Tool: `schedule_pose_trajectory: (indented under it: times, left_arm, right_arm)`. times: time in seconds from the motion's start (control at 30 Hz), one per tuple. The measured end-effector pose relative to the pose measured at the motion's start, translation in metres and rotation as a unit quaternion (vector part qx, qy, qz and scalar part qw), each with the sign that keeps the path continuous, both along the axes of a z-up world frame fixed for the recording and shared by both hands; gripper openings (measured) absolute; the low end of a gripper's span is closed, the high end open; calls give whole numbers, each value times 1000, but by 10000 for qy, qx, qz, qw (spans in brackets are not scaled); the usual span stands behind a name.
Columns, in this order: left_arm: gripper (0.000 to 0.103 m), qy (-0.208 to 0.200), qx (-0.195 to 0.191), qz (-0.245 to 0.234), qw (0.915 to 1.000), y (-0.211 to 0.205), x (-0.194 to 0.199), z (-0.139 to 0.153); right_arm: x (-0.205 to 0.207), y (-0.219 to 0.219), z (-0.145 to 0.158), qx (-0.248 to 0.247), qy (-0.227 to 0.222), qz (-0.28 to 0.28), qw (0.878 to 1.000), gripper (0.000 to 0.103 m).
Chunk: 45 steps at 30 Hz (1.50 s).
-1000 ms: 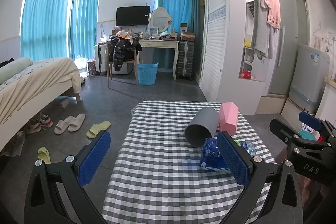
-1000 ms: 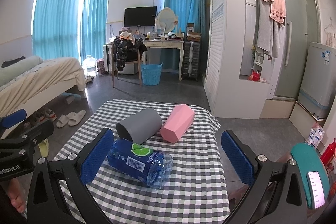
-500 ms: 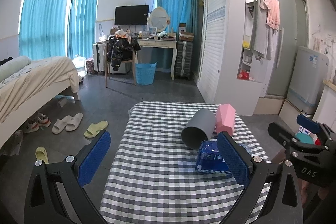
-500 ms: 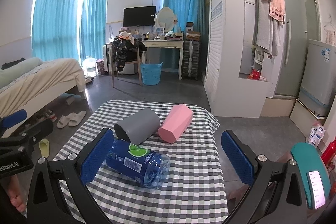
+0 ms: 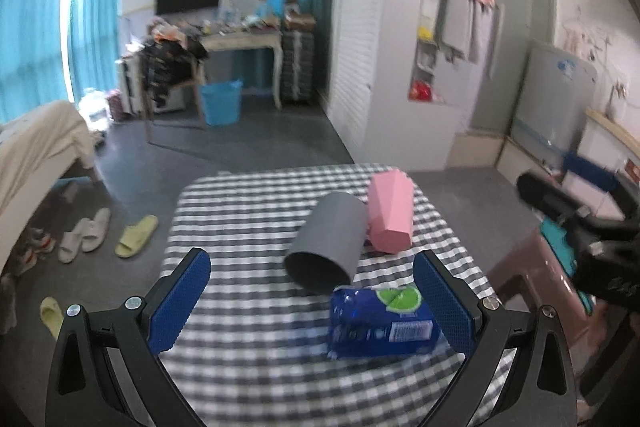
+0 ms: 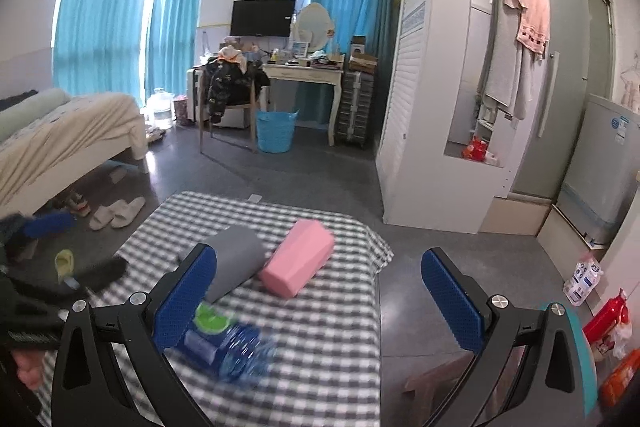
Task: Flip cup upside down
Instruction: 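Move the left gripper down onto the grey cup lying on its side, then close the left gripper on the grey cup and lift it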
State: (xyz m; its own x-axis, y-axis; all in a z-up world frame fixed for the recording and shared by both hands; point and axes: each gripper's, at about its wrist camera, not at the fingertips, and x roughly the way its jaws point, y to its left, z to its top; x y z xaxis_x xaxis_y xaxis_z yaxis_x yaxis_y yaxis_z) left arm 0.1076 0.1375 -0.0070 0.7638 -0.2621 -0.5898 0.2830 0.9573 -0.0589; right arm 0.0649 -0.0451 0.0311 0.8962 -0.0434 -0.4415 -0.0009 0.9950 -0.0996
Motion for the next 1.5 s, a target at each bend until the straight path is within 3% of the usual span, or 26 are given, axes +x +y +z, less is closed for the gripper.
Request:
schedule_pose_trajectory:
  times: [0.3, 0.5, 0.67, 0.7, 0.73, 0.8, 1.1, 1.27, 1.5]
  left_arm:
    - [103, 773, 324, -459, 9954, -30, 78, -47]
    - [102, 1163, 482, -628, 9900, -38, 99, -66]
    - [102, 1590, 336, -705, 9842, -34, 112, -78]
    - [98, 1655, 331, -720, 9830, -36, 114, -81]
    - [83, 1758, 279, -762, 9811, -35, 116, -83]
    - [79, 1922, 128, -780, 9782, -33, 118, -85]
    - [76, 1610, 130, -515, 9855, -12, 112, -55]
    - [74, 1284, 22, -192, 9915, 26, 80, -20]
    - [73, 1115, 37, 216, 9935, 61, 16, 9]
  right_arm:
    - [42, -37, -36, 414, 425, -323, 9977, 103]
    - [53, -37, -44, 406, 502, -362, 9973, 103]
    - [57, -32, -52, 315, 602, -377, 9970, 103]
    - [58, -31, -54, 307, 615, -412, 9968, 103]
    - [57, -33, -54, 307, 621, -440, 9966, 103]
    - [56, -35, -53, 323, 605, -477, 9965, 103]
    - [49, -44, -45, 448, 529, -524, 9962, 103]
    - [32, -46, -28, 532, 304, -474, 9970, 103]
    - [-18, -43, 9, 744, -149, -277, 9967, 103]
